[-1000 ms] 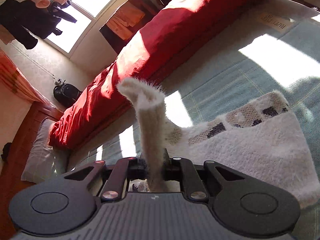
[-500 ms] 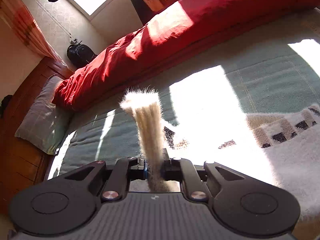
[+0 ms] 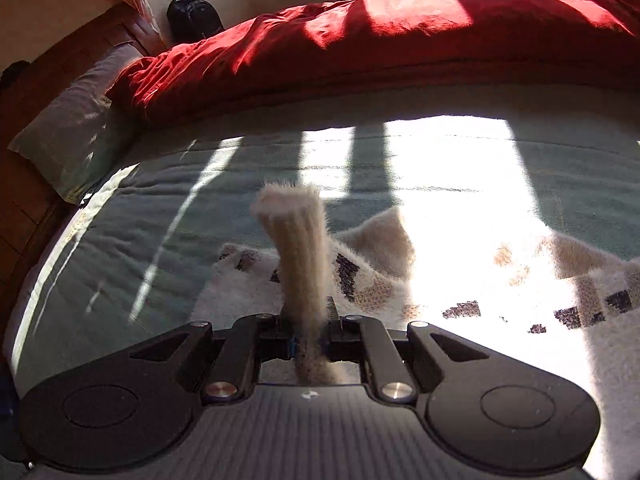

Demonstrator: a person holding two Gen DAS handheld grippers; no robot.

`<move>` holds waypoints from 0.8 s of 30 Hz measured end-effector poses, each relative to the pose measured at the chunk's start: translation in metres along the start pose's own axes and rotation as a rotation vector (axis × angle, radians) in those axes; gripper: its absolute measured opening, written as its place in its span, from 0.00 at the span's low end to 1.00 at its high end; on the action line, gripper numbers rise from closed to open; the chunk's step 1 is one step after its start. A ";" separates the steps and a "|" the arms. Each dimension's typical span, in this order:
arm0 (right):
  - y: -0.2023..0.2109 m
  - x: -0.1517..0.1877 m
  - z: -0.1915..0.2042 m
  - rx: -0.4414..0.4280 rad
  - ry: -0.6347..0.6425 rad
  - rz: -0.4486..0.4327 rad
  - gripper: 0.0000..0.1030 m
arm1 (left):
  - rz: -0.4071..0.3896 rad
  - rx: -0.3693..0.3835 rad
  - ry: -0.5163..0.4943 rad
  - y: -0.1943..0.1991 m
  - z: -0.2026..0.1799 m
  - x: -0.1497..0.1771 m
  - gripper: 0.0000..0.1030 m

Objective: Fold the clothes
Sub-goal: 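Carry the sleeve across the sweatshirt body with the right gripper and release it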

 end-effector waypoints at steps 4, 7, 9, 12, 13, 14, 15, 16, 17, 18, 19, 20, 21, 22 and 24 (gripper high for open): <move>-0.021 0.017 0.010 0.060 0.114 0.055 0.14 | 0.008 -0.002 0.012 -0.002 0.003 0.003 0.99; -0.027 0.027 0.014 0.053 0.137 0.088 0.20 | 0.014 -0.003 0.020 -0.004 0.005 0.005 0.99; -0.025 0.029 0.014 0.033 0.136 0.098 0.25 | 0.017 0.001 0.026 -0.004 0.005 0.006 0.99; -0.021 0.030 0.020 -0.009 0.147 0.110 0.40 | 0.021 0.004 0.028 -0.005 0.005 0.005 0.99; -0.018 0.029 0.022 -0.027 0.151 0.106 0.45 | 0.022 0.004 0.026 -0.004 0.004 0.004 0.99; -0.015 0.028 0.024 -0.046 0.155 0.102 0.49 | 0.022 0.002 0.021 -0.004 0.003 0.003 0.99; -0.011 0.027 0.027 -0.066 0.161 0.100 0.50 | 0.022 -0.001 0.015 -0.004 0.003 0.002 0.99; -0.006 0.025 0.028 -0.070 0.165 0.086 0.51 | 0.023 -0.004 0.009 -0.003 0.002 0.001 0.99; -0.001 0.024 0.028 -0.071 0.171 0.075 0.55 | 0.022 -0.007 0.004 -0.003 0.001 -0.001 0.99; 0.004 0.023 0.027 -0.072 0.174 0.067 0.57 | 0.021 -0.010 0.000 -0.002 0.001 -0.003 0.99; 0.009 0.022 0.023 -0.068 0.171 0.057 0.58 | 0.017 -0.012 -0.005 -0.001 -0.001 -0.005 0.99; 0.015 0.021 0.019 -0.064 0.167 0.050 0.59 | 0.014 -0.013 -0.010 -0.001 -0.002 -0.008 0.99; 0.021 0.021 0.013 -0.062 0.158 0.045 0.59 | 0.012 -0.016 -0.013 0.000 -0.002 -0.010 0.99; 0.026 0.021 0.007 -0.056 0.149 0.038 0.59 | 0.007 -0.020 -0.019 0.001 -0.004 -0.015 0.99; 0.040 0.025 -0.011 -0.017 0.134 0.029 0.59 | -0.003 -0.021 -0.036 0.003 -0.008 -0.024 0.99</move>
Point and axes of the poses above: each gripper's, at about its wrist camera, not at the fingertips, and y roughly against the way its jaws point, z to its left, x to its underside, the point moved 8 cm from there along -y, roughly the way its jaws point, and after that the axes turned 10 degrees about z, right-handed, at the moved point
